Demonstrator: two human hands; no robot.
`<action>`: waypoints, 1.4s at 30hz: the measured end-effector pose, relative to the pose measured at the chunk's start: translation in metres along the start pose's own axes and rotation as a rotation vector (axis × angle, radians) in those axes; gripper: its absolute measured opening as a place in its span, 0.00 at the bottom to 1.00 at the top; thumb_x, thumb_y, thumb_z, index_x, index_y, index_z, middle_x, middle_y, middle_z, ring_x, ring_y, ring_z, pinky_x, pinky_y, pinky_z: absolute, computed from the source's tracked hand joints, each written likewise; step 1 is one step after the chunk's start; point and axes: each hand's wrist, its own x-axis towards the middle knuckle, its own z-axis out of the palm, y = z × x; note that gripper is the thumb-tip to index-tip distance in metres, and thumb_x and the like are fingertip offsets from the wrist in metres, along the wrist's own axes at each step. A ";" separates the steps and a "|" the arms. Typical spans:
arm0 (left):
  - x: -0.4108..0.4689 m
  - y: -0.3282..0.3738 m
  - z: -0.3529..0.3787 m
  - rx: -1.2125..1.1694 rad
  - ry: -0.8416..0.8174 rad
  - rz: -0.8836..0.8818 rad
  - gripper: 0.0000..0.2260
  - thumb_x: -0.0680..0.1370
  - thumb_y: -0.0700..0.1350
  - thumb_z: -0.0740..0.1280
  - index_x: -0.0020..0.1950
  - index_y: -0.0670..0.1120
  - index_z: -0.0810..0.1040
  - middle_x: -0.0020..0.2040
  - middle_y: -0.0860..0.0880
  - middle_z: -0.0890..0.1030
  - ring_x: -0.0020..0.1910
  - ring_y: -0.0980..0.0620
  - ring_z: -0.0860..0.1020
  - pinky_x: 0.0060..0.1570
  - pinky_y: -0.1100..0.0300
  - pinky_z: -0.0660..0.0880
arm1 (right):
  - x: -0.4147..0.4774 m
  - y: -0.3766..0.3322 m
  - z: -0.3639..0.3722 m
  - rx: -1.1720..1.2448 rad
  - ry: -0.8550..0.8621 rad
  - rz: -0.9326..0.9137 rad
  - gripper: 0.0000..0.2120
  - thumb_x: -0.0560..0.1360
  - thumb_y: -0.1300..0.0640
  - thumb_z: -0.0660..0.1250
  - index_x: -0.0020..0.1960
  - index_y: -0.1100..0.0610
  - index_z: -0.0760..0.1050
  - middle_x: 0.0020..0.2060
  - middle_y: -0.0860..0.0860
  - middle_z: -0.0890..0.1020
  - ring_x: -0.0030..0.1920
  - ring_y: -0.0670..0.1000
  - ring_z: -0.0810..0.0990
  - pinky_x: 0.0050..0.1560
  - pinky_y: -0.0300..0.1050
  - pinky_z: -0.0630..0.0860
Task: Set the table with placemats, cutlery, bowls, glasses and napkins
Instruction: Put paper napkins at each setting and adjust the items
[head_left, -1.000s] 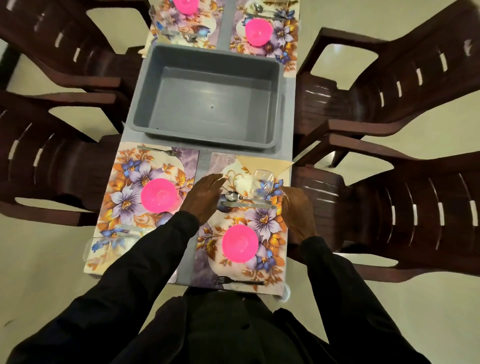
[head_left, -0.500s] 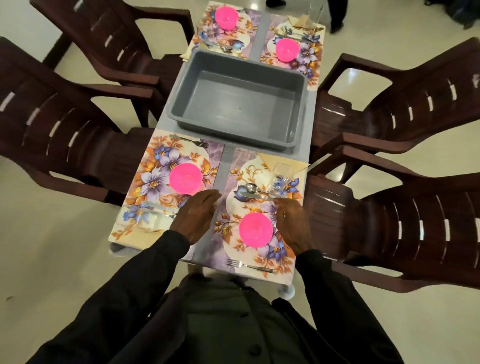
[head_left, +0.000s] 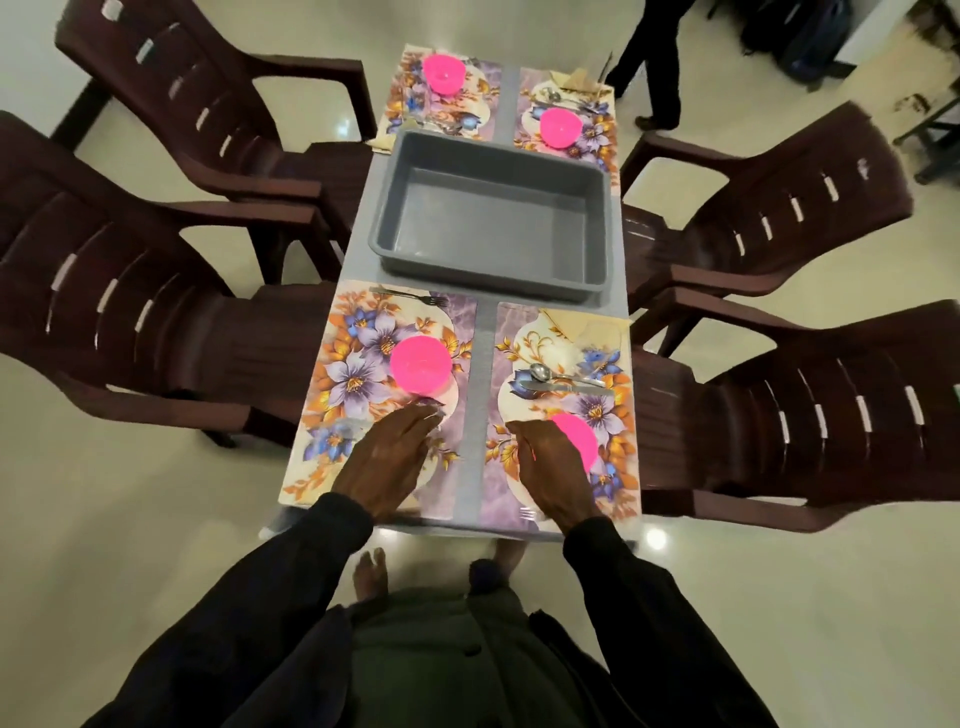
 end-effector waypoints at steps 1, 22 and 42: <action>-0.004 -0.006 -0.005 -0.006 -0.010 0.018 0.18 0.79 0.36 0.68 0.69 0.41 0.78 0.67 0.41 0.79 0.65 0.40 0.78 0.66 0.46 0.76 | -0.004 -0.009 0.005 0.000 0.001 0.008 0.15 0.82 0.63 0.61 0.65 0.56 0.80 0.60 0.55 0.84 0.61 0.58 0.80 0.62 0.54 0.78; 0.050 0.007 0.000 0.046 -0.098 0.205 0.15 0.78 0.38 0.71 0.65 0.41 0.81 0.63 0.41 0.82 0.61 0.40 0.81 0.61 0.49 0.78 | -0.040 0.027 -0.030 -0.054 0.171 0.216 0.13 0.78 0.68 0.67 0.61 0.61 0.82 0.55 0.59 0.85 0.55 0.60 0.83 0.57 0.54 0.81; 0.248 0.021 0.146 0.170 -0.407 -0.042 0.33 0.72 0.28 0.72 0.76 0.42 0.71 0.76 0.40 0.71 0.73 0.39 0.71 0.73 0.46 0.68 | 0.163 0.283 -0.058 -0.083 -0.041 -0.201 0.30 0.74 0.63 0.75 0.74 0.63 0.70 0.73 0.61 0.72 0.73 0.62 0.70 0.77 0.53 0.62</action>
